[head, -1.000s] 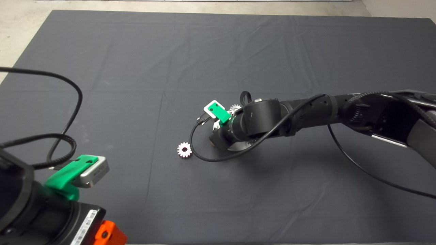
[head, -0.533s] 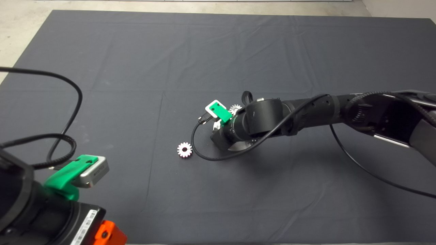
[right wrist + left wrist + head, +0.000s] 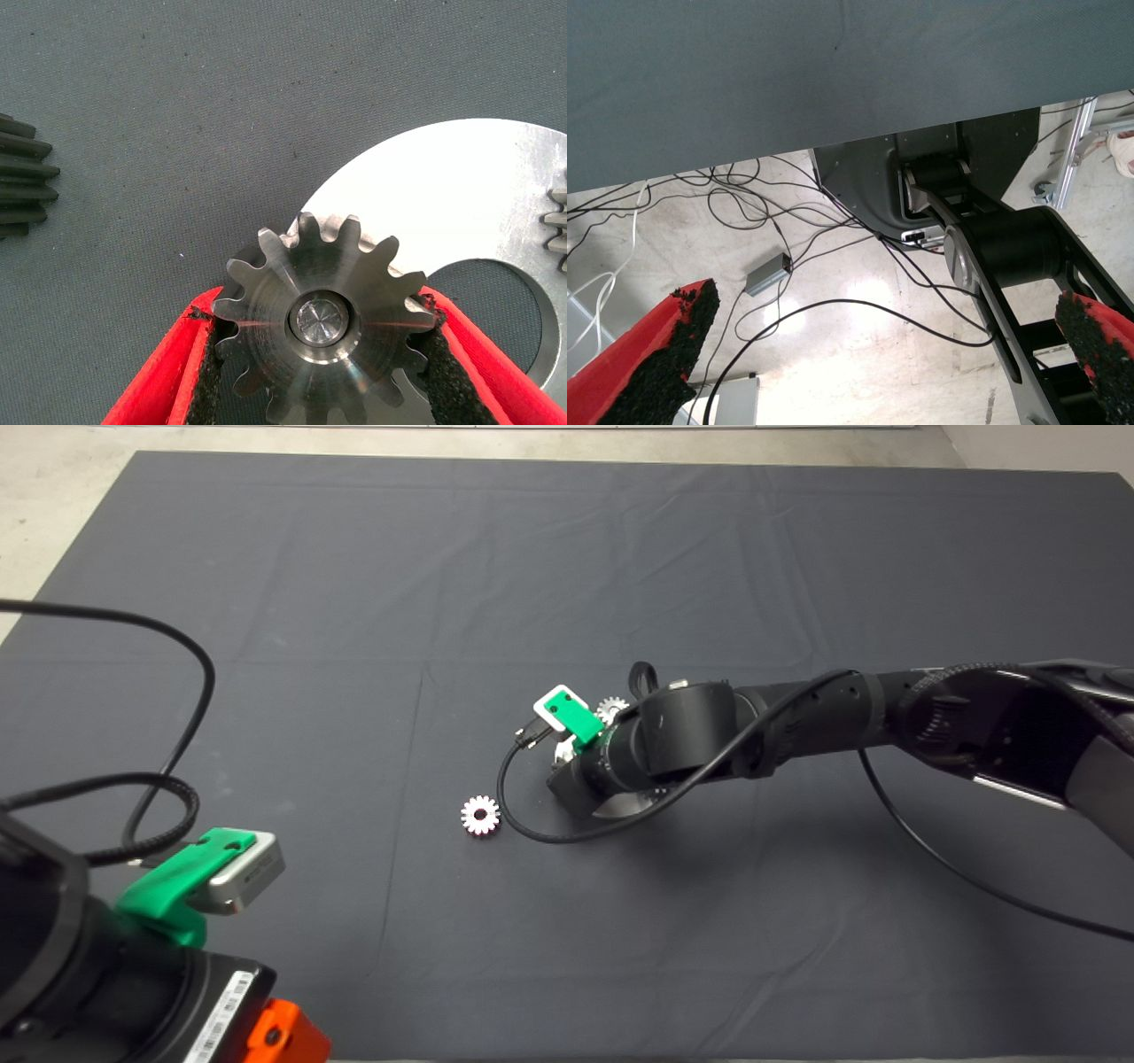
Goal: Remove an incorrectly installed larger gear and replace it with the correct smaller gear
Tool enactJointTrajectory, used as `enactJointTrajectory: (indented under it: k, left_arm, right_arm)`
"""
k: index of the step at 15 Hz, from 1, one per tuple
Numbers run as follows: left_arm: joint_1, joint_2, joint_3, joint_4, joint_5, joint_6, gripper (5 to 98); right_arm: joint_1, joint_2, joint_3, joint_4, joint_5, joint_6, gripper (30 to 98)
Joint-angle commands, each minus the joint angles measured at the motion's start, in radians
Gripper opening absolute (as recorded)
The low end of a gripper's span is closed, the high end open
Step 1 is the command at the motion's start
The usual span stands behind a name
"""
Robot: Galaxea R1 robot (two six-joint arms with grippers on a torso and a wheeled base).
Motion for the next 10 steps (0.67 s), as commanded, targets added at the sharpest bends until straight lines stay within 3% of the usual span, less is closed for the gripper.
enactJointTrajectory:
  k: [1,10]
  left_arm:
    - [-0.003,-0.002,0.014,0.004,0.000,0.001,97.6]
    - [-0.003,0.013,0.016,0.004,-0.001,0.004,97.6]
  right_arm:
    - [0.022,0.005,0.019,-0.029,0.007,0.001,49.8]
    - [0.062,0.008,0.090,-0.028,-0.005,0.011,49.1]
